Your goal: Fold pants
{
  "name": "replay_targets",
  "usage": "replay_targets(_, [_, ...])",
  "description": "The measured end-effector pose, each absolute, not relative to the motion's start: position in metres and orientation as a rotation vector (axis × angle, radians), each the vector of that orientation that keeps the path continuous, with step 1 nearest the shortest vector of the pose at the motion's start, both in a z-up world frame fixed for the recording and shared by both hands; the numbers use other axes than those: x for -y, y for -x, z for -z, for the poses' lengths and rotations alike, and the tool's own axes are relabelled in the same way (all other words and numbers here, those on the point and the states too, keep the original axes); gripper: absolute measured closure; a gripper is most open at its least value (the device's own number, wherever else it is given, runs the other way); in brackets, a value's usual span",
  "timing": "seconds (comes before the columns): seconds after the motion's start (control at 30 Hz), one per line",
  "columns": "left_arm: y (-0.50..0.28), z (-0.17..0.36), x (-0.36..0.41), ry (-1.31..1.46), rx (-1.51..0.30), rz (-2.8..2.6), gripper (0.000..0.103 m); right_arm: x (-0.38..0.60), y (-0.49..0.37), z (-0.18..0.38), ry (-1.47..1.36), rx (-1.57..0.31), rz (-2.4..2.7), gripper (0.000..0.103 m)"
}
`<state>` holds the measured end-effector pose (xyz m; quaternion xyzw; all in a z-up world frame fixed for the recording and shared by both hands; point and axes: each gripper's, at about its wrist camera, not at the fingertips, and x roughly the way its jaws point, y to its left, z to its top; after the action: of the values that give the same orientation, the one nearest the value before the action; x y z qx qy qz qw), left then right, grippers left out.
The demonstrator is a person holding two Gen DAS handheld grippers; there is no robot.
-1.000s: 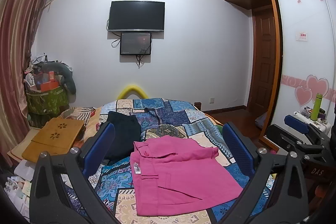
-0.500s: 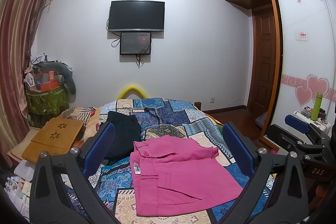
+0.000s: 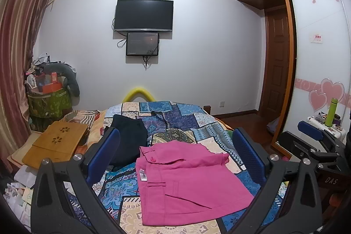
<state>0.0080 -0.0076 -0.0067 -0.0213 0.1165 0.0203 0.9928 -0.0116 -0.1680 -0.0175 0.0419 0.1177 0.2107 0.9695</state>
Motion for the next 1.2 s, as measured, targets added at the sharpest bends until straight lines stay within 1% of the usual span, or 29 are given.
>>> replay_targets(0.23, [-0.018, 0.012, 0.004, 0.056, -0.245, -0.033, 0.000, 0.167, 0.003, 0.022, -0.078, -0.253, -0.423, 0.000])
replay_targets(0.43, [-0.053, 0.028, -0.002, 0.061, -0.318, -0.060, 0.000, 0.165, -0.021, 0.034, -0.067, -0.296, -0.422, 0.000])
replay_targets(0.67, [-0.127, 0.073, -0.023, 0.086, -0.537, -0.028, 0.000, 0.166, -0.072, 0.075, -0.048, -0.438, -0.411, 0.000])
replay_targets(0.9, [-0.203, 0.132, -0.061, 0.169, -0.776, -0.069, 0.000, 0.178, -0.126, 0.127, -0.059, -0.643, -0.414, 0.000])
replay_targets(1.03, [-0.226, 0.152, -0.076, 0.146, -0.838, -0.106, 0.002, 0.188, -0.146, 0.142, -0.072, -0.724, -0.422, 0.002])
replay_targets(1.1, [-0.239, 0.162, -0.083, 0.135, -0.883, -0.105, 0.007, 0.191, -0.160, 0.148, -0.065, -0.752, -0.426, 0.005])
replay_targets(1.17, [-0.250, 0.170, -0.088, 0.128, -0.927, -0.096, 0.017, 0.192, -0.170, 0.153, -0.060, -0.783, -0.436, 0.009])
replay_targets(1.2, [-0.257, 0.175, -0.090, 0.126, -0.953, -0.084, 0.019, 0.191, -0.177, 0.155, -0.059, -0.800, -0.445, 0.012])
